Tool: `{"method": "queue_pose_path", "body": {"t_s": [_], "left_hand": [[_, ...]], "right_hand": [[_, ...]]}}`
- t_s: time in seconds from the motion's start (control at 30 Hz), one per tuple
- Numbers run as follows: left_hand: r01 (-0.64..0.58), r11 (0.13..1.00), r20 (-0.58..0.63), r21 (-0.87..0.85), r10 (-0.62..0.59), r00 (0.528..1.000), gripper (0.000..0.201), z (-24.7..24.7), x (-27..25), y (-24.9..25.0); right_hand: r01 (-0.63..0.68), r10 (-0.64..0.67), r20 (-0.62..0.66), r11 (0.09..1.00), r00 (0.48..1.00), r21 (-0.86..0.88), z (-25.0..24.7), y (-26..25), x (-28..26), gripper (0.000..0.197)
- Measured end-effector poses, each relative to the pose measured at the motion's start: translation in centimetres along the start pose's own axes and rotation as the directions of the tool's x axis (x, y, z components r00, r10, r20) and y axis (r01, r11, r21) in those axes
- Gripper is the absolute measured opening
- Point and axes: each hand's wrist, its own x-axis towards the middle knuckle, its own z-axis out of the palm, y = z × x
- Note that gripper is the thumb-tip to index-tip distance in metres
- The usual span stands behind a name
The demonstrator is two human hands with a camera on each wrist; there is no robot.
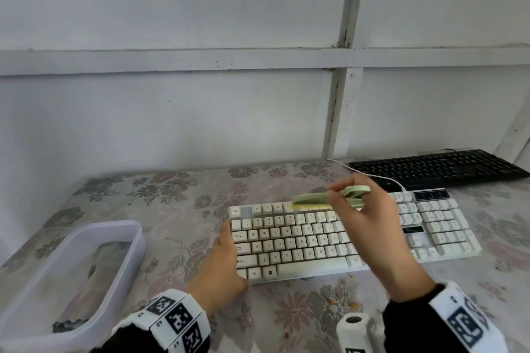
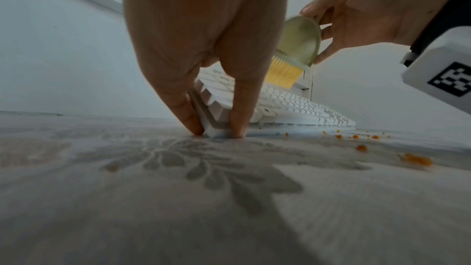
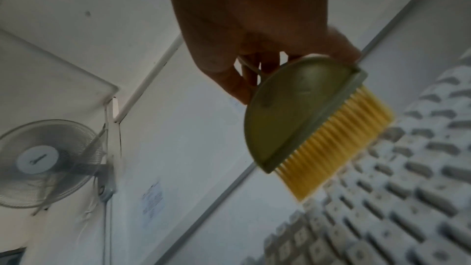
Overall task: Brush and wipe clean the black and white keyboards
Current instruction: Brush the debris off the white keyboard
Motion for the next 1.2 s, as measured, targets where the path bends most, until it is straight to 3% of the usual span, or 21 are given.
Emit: {"method": "queue_pose_path", "body": {"t_s": [0.1, 0.23, 0.47, 0.57, 0.63, 0.73, 0.8, 0.9, 1.03, 1.2], "left_hand": [[0.008, 1.0, 0.009, 0.015, -0.008, 1.0, 0.098, 0.0, 0.1, 0.1], [0.009, 0.999, -0.004, 0.041, -0.009, 1.0, 0.096, 0.1, 0.0, 0.2], [-0.004, 0.999, -0.015, 0.052, 0.005, 1.0, 0.093, -0.2, -0.5, 1.0], [-0.001, 0.999, -0.001, 0.053, 0.001, 1.0, 0.093, -0.4, -0.7, 1.6], [0.006, 0.998, 0.007, 0.06, -0.006, 1.0, 0.093, -0.5, -0.8, 2.1], [0.002, 1.0, 0.017, 0.032, -0.002, 1.0, 0.089, -0.7, -1.1, 2.7], [0.0, 1.0, 0.002, 0.003, 0.0, 1.0, 0.083, -0.7, -1.1, 2.7], [0.006, 1.0, -0.002, -0.02, -0.006, 1.0, 0.086, -0.6, -1.1, 2.4], [-0.008, 0.999, -0.001, -0.032, 0.008, 1.0, 0.091, -0.5, -0.7, 1.3], [0.0, 1.0, 0.003, -0.031, 0.001, 1.0, 0.089, -0.5, -0.6, 1.2]], "right_hand": [[-0.054, 0.05, 0.033, 0.992, 0.998, 0.118, -1.4, 0.6, 0.4, 0.013], [-0.084, 0.082, 0.025, 0.99, 0.996, 0.117, -2.3, 2.2, 0.4, 0.014], [-0.004, -0.008, -0.081, 0.99, 0.997, -0.144, -4.7, 3.4, 0.6, 0.019], [0.004, -0.001, -0.034, 0.998, 0.999, 0.068, -4.7, 2.6, 0.2, 0.013], [0.021, -0.026, 0.037, 0.993, 0.999, 0.12, -4.1, 2.2, -0.2, 0.011], [-0.002, -0.005, 0.1, 0.997, 0.995, 0.074, -3.8, 3.4, -0.2, 0.011], [-0.039, 0.038, 0.036, 0.999, 0.999, 0.03, -4.5, 4.6, 0.2, 0.014], [-0.01, 0.006, -0.053, 0.998, 0.999, -0.069, -5.8, 4.8, 0.9, 0.017], [0.0, -0.006, 0.058, 0.996, 0.998, 0.095, -5.1, 3.2, 0.7, 0.009], [-0.021, 0.022, 0.03, 0.999, 0.999, -0.036, -5.5, 5.3, 0.9, 0.015]]}}
